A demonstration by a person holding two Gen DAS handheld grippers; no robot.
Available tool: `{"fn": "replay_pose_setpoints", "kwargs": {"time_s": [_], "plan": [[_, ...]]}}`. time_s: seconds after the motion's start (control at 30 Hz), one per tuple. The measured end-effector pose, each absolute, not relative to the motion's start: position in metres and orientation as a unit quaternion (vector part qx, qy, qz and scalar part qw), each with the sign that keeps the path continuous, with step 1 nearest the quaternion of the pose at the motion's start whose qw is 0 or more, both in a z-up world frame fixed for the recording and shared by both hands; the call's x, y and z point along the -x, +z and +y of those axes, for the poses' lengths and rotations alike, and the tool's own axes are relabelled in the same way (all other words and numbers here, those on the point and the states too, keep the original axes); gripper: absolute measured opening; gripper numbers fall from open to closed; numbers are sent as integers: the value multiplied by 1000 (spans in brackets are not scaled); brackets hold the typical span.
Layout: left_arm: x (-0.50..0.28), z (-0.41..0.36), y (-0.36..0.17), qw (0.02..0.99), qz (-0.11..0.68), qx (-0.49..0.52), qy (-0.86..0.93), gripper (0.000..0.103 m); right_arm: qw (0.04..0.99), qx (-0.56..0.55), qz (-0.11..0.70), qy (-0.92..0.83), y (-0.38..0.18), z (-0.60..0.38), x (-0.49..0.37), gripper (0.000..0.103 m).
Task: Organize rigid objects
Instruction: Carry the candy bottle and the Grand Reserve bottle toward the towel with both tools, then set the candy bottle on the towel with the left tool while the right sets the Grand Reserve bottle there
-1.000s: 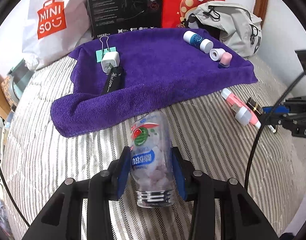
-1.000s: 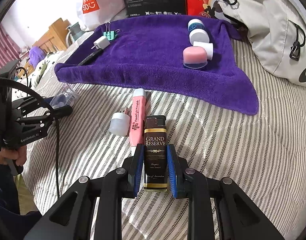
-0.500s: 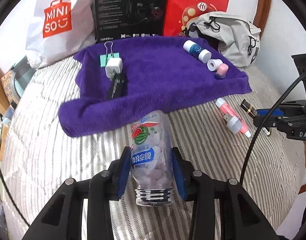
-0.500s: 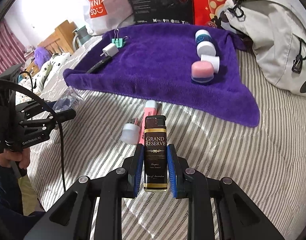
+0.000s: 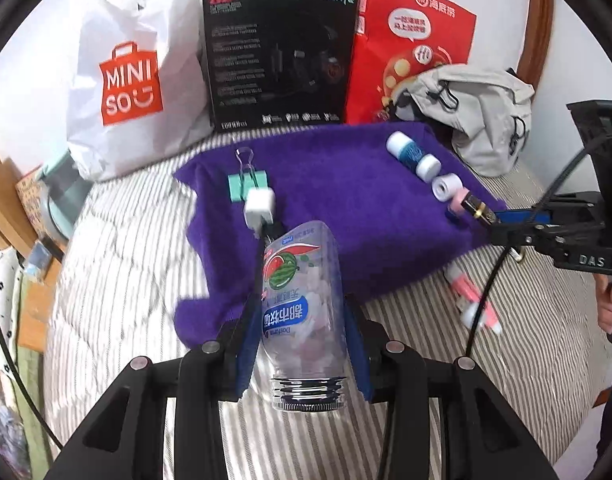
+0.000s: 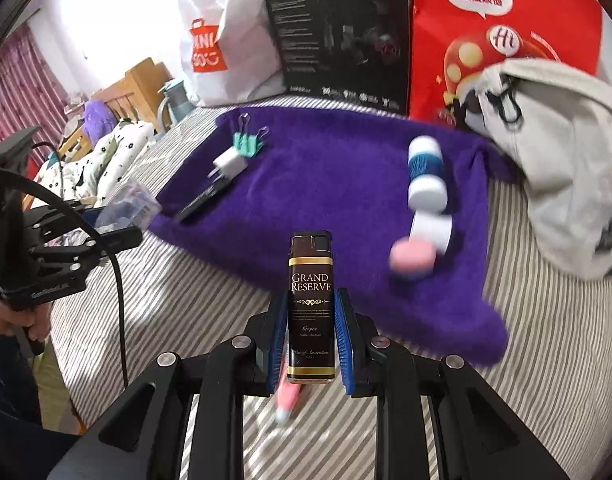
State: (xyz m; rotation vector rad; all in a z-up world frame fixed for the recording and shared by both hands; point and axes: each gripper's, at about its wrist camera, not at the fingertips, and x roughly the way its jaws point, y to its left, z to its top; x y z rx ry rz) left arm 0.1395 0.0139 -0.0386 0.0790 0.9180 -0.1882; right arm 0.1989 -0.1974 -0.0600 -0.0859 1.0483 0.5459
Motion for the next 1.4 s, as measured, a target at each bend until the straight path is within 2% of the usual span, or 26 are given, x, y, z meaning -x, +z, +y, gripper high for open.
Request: {"fn": "replay_pose_setpoints", "kwargs": {"time_s": [0.33, 1.07, 1.17, 1.23, 1.4], "plan": [[-191, 8, -48, 886, 451, -42, -97, 38, 824, 56, 517, 226, -95, -183, -256, 23], [-234, -10, -87, 867, 482, -52, -111, 38, 822, 133, 505, 227, -112, -164, -262, 24], [-237, -9, -87, 867, 482, -53, -115, 38, 817, 137, 504, 243, -111, -165, -260, 27], [-240, -9, -87, 867, 482, -53, -117, 38, 813, 136, 502, 261, -110, -166, -259, 34], [-244, -8, -88, 865, 484, -49, -128, 38, 814, 115, 506, 259, -104, -183, -257, 35]]}}
